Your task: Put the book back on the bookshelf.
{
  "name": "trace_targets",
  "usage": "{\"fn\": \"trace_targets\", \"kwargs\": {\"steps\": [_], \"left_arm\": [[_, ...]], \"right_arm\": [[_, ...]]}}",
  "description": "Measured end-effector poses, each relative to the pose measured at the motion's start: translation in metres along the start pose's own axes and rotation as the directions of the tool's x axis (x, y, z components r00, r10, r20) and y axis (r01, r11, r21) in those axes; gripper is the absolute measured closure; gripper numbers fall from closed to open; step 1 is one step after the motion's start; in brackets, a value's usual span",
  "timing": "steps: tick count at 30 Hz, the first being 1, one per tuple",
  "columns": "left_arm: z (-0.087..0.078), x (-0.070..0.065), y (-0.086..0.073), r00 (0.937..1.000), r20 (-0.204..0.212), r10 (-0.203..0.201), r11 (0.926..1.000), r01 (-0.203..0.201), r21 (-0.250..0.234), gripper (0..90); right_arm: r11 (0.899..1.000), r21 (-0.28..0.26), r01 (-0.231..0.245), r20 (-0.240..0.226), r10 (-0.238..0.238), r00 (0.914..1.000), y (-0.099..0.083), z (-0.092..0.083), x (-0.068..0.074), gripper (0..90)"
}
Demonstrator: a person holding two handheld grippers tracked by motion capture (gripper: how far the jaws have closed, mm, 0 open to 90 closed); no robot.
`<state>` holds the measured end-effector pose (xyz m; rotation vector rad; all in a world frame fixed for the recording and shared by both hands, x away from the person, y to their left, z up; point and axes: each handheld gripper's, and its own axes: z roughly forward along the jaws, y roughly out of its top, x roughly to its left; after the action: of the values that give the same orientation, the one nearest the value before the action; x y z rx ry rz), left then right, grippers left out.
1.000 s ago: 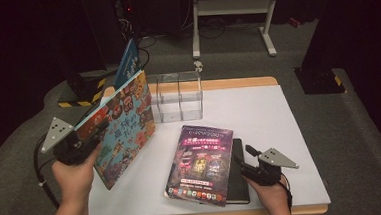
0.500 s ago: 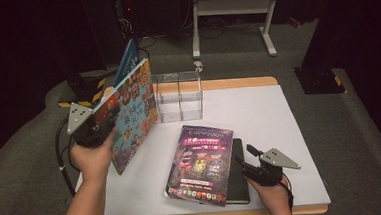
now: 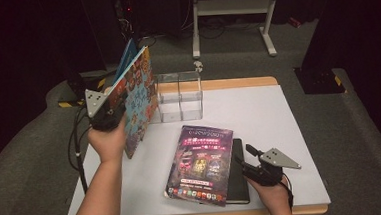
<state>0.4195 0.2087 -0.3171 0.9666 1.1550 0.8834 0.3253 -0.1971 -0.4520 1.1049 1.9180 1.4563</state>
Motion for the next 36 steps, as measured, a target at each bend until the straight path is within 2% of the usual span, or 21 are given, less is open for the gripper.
{"fn": "trace_targets", "kwargs": {"steps": [3, 7, 15, 22, 27, 32, 36], "left_arm": [[0.002, -0.005, -0.006, 0.9998, -0.008, 0.017, 0.9993, -0.017, -0.032, 81.4], [-0.001, -0.009, -0.011, 0.9999, -0.006, 0.013, 0.9987, -0.013, -0.049, 81.3], [-0.009, -0.006, -0.018, 0.9997, -0.017, 0.017, 0.9995, -0.018, -0.026, 81.3], [-0.017, -0.009, -0.018, 1.0, -0.001, -0.004, 0.9992, 0.004, -0.04, 81.3], [-0.016, -0.012, -0.018, 1.0, -0.006, 0.005, 0.9991, -0.006, -0.041, 81.3], [-0.015, -0.01, -0.018, 0.9999, -0.01, -0.006, 0.9991, 0.006, -0.042, 81.3], [-0.012, -0.01, -0.02, 0.9998, -0.02, 0.005, 0.9992, -0.006, -0.04, 81.2]], "right_arm": [[1.0, 0.0, -0.001, -0.004, 0.001, 1.0, 0.0, 0.0, 0.0, 44.8], [1.0, -0.004, -0.001, -0.008, 0.001, 1.0, 0.0, -0.001, 0.001, 45.0], [1.0, -0.006, 0.002, -0.008, -0.003, 1.0, 0.0, -0.002, 0.002, 45.6], [1.0, 0.001, 0.012, -0.011, -0.012, 0.9999, -0.001, 0.0, 0.005, 45.9], [1.0, 0.0, 0.011, -0.01, -0.011, 0.9999, -0.001, 0.0, 0.005, 46.1], [1.0, -0.002, 0.008, -0.009, -0.008, 0.9999, -0.001, 0.0, 0.004, 46.2], [1.0, -0.001, 0.008, -0.007, -0.008, 0.9999, -0.001, 0.0, 0.004, 46.2]]}}
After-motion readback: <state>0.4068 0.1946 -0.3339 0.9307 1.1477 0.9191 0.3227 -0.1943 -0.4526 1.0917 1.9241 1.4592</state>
